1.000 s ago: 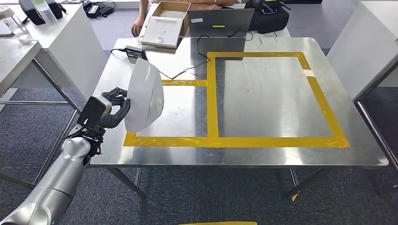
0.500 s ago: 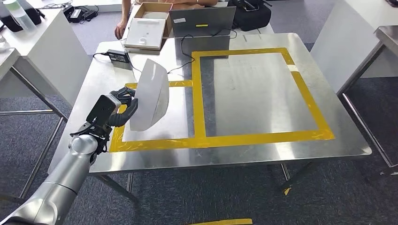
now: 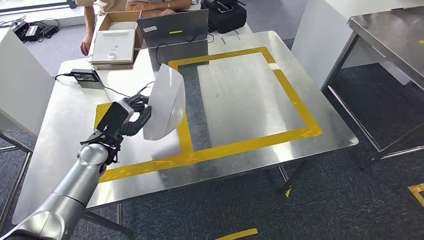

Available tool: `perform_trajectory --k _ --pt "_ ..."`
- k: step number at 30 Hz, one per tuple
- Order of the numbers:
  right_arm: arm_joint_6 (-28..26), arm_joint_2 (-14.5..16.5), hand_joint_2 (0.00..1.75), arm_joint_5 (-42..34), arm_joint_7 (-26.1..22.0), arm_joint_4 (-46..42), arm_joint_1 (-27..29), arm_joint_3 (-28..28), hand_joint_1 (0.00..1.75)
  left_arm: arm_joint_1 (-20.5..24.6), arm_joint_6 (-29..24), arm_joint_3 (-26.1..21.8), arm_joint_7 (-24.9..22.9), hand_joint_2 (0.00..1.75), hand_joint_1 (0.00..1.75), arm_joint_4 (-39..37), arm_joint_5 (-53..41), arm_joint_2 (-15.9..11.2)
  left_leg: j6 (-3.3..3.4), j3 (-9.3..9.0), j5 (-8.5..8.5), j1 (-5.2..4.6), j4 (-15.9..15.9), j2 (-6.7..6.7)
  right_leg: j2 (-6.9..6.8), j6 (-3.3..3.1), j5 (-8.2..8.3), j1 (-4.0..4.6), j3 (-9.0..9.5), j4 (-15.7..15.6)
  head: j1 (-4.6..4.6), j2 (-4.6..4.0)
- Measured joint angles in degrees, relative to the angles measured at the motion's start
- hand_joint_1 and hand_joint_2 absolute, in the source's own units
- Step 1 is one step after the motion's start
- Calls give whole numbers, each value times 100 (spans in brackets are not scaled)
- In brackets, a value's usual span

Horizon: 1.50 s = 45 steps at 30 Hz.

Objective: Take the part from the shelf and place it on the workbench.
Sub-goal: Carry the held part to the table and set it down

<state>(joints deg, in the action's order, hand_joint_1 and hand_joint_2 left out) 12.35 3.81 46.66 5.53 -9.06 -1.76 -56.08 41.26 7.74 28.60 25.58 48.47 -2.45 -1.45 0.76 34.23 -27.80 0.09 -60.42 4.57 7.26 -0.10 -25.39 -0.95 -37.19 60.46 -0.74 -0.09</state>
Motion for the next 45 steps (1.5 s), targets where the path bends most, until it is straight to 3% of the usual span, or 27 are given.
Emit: perform_trajectory --k 2,4,6,8,9,10,12,14,18,22,26,32,45 --pt "-1 -7 0 1 -1 -1 22 -1 0 6 0 5 0 175 175 3 -8 21 -10 -54 29 3 86 -123 78 85 28 -19 -22 -26 1 0" --pt "2 -6 0 0 -5 2 41 -3 0 19 0 7 6 175 175 3 -15 41 32 -109 79 36 179 -243 -164 134 -99 16 -126 166 -29 0" --pt "-5 -1 0 -13 -21 4 27 -8 0 25 -3 8 12 175 175 -7 -31 40 72 -128 90 38 207 -348 -532 164 -422 25 -426 778 -59 0" --pt "-25 -1 0 -26 -45 4 12 -24 0 16 -27 8 -1 175 175 -34 -80 32 77 -124 72 31 188 -456 -666 204 -626 3 -712 1368 -60 0" --pt "-34 -1 0 -27 -57 4 13 -31 0 11 -60 9 -16 175 175 -52 -127 30 71 -124 59 33 174 -499 -685 220 -584 -8 -724 1407 -62 0" --pt "-43 -1 0 -26 -67 4 17 -37 0 11 -128 10 -48 175 175 -73 -200 30 58 -124 43 36 157 -531 -696 230 -449 -20 -620 1220 -62 0" --pt "-60 -2 0 -20 -85 4 19 -42 0 48 -384 20 -151 175 175 -142 -447 29 13 -119 0 34 108 -574 -726 226 -140 -30 -207 479 -63 0" --pt "-71 0 0 -5 -96 4 14 -45 0 164 -810 49 -318 175 175 -324 -843 19 -33 -106 -45 7 59 -594 -738 175 -27 -25 52 8 -56 0" --pt "-95 5 0 38 -85 6 13 -48 0 580 -1972 325 -882 175 175 -1170 -2048 -46 4 -121 -35 -23 92 -594 -719 109 -21 -16 81 -52 -53 0" --pt "-105 5 0 93 -76 5 28 -48 0 934 -2586 702 -1547 175 175 -2094 -2804 -258 -62 -160 -12 -22 157 -609 -700 65 -27 -13 81 -52 -52 0" --pt "-105 5 0 134 -77 6 35 -48 0 1023 -2685 935 -1916 175 175 -2647 -3068 -479 -129 -175 2 -19 181 -607 -703 46 -30 -10 82 -49 -53 0" --pt "-99 3 0 179 -80 6 39 -48 0 1060 -2510 1206 -2325 175 175 -3036 -3360 -706 -142 -174 5 -19 177 -600 -705 44 -30 -8 94 -50 -55 0" --pt "-100 3 0 221 -85 6 36 -48 0 1082 -2777 1284 -2149 175 175 -3245 -3456 -910 -132 -181 -2 -29 159 -593 -711 56 -22 -15 119 -63 -55 0"
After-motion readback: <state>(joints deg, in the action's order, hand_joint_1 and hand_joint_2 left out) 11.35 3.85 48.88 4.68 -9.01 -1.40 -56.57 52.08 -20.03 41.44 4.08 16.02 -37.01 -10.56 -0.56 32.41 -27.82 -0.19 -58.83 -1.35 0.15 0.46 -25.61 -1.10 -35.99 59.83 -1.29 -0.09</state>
